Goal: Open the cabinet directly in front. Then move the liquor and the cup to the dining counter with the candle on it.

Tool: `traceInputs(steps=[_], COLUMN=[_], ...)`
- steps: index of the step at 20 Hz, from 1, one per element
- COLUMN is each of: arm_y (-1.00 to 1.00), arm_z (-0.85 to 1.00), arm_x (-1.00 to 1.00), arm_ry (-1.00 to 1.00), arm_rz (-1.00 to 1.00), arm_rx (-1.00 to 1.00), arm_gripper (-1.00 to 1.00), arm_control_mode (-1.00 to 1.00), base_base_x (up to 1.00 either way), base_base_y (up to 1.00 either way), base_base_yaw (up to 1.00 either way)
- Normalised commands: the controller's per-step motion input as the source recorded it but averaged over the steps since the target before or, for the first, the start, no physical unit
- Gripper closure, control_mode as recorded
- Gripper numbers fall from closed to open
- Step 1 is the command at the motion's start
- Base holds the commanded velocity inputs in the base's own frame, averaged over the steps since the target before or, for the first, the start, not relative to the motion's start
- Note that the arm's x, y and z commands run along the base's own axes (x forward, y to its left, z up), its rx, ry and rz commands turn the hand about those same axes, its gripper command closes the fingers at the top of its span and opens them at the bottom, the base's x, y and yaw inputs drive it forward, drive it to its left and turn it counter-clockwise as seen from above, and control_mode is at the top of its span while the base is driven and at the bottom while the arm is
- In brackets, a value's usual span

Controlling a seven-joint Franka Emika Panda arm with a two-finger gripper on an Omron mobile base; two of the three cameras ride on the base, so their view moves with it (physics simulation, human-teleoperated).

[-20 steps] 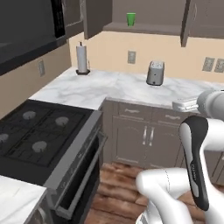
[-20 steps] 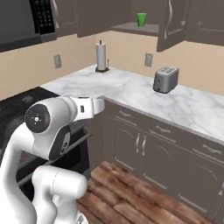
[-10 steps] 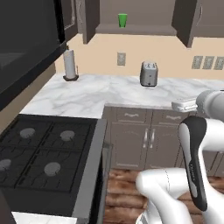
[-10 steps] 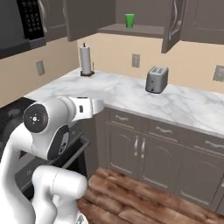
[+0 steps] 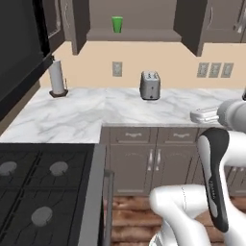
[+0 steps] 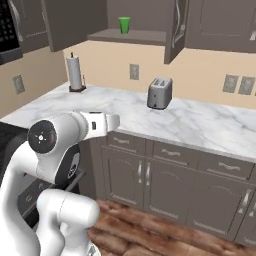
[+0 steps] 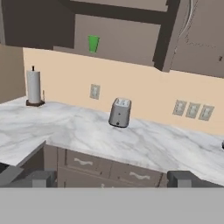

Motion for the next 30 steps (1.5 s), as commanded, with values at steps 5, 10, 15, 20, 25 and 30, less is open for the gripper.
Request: traceInputs(steps=[5, 10, 15, 20, 25, 30], arm_y=[0.0, 0.0, 0.0, 0.0, 0.0, 0.0], arm_z=[0.0, 0.0, 0.0, 0.0, 0.0, 0.0], arm_x=[0.0, 0.0, 0.0, 0.0, 0.0, 0.0], arm_ry=[0.0, 0.0, 0.0, 0.0, 0.0, 0.0], arm_rz=[0.0, 0.0, 0.0, 0.0, 0.0, 0.0], arm_rx=[0.0, 0.0, 0.0, 0.0, 0.0, 0.0], arm_gripper=[-1.0, -1.0, -1.0, -1.0, -1.0, -1.0], arm_control_mode=[1.0, 1.0, 1.0, 1.0, 1.0, 1.0], base_base_x=[0.57, 0.52, 0.46, 0.54, 0.7, 0.94], base_base_y=[0.18, 0.52, 0.71, 0.62, 0.68, 0.53], base_base_yaw=[-0.13, -0.1, -0.11, -0.12, -0.1, 0.0])
